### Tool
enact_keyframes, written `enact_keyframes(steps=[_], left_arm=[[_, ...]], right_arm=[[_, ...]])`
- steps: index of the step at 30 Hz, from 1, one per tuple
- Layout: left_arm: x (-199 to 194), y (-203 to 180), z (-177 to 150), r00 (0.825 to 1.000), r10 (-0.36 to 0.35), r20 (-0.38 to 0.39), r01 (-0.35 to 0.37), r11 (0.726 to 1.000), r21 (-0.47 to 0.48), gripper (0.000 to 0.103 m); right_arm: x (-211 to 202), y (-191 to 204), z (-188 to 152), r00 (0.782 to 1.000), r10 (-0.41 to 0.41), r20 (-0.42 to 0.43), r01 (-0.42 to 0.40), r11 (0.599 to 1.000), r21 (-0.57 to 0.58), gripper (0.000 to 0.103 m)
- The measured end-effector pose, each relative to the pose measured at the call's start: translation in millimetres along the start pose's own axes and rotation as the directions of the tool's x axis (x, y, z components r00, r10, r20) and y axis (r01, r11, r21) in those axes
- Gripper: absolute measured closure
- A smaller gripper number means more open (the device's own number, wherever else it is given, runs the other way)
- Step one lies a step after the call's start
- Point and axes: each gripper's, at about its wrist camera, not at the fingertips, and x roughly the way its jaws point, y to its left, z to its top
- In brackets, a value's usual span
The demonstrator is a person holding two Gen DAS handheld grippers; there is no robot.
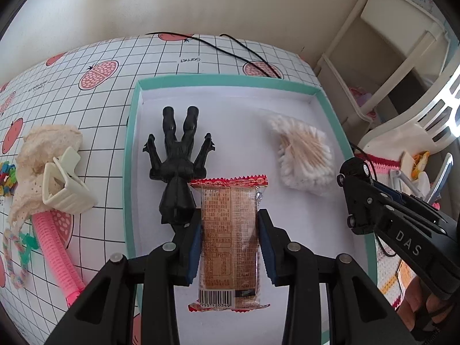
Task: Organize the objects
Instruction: 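Carry the snack bar and toy car over the tray with both tools, then release the snack bar with the left tool while the right tool releases the toy car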
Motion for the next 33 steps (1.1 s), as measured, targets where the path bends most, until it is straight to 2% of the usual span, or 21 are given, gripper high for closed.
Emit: enact_keyframes(steps=[18,25,28,31,33], left_arm=[[10.5,0.3,-7.3,1.000,0.023,-0.010,-0.023,1.000,0.003,0.065],[9.9,2.0,-7.4,0.999,0.004,-0.032,-0.004,1.000,-0.009,0.065],[6.1,2.4,-4.9,1.000,0.003,-0.030,-0.003,1.000,-0.012,0.065],[2.0,2.1,0.2,1.000,-0.001,-0.029,0.000,1.000,-0.011,0.064],[-1.5,2.2,2.7,1.000,-0.001,-0.027,0.001,1.000,-0.010,0.064]], right_arm=[[13.0,1.4,-2.5,0.999,0.008,-0.040,-0.008,1.000,-0.001,0.075],[12.4,2.2,-2.4,0.999,0.004,-0.043,-0.004,1.000,-0.002,0.075],[11.1,2.2,-1.9,0.999,0.006,-0.041,-0.006,1.000,0.001,0.072],[6.9,3.3,-1.3,0.999,0.001,-0.034,-0.001,1.000,-0.007,0.064],[3.5,3.3,-0.6,1.000,0.001,-0.027,-0.001,1.000,-0.010,0.064]])
